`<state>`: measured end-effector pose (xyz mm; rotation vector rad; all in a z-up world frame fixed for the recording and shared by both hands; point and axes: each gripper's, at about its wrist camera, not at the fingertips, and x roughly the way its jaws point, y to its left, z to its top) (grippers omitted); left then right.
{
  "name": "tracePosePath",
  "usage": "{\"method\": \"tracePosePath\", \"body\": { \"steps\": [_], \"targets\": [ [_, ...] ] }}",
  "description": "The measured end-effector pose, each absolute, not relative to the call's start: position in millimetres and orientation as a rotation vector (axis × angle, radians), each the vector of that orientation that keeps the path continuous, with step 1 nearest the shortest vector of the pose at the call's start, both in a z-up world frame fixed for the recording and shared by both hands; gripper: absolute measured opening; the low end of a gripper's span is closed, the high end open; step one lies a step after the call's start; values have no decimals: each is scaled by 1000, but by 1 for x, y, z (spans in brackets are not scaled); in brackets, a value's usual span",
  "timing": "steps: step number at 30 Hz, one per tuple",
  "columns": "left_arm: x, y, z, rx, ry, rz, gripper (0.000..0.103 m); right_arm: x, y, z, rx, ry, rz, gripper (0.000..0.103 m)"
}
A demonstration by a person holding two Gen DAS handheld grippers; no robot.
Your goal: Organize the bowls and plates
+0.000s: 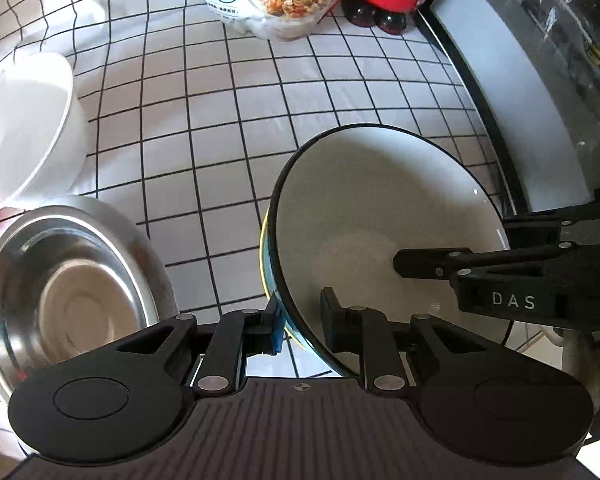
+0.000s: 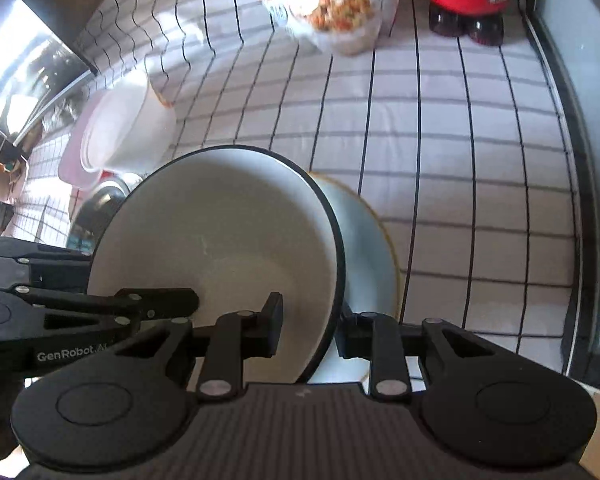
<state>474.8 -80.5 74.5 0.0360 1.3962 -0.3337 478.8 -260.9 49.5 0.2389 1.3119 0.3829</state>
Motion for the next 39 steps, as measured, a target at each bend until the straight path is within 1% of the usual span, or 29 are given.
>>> {"method": "tracePosePath", "body": {
  "steps": [12,18,20,26,31,36,39],
  "targets": [
    [481,-77,71,-32,1454,-368,24,478,-268,40,270,1341,384,27],
    [484,-72,72,-69,1491,-382,27,478,-271,40,265,1342,407,27],
    [485,-72,70,-62,1498,-372,30,479,-271,42,254,1330,414,27],
    [488,-66,67,-96,1536,-370,30,481,-269,48,230,1306,429,26],
    [485,-80,71,-3,1542,-398,32,483,-273,45,236,1311,411,26],
    [484,-89,72,100,1569,-395,30,477,-276,45,246,1296,411,27],
    [489,-83,72,59,1598,-390,27,476,-282,46,266,1278,388,27]
  ]
}}
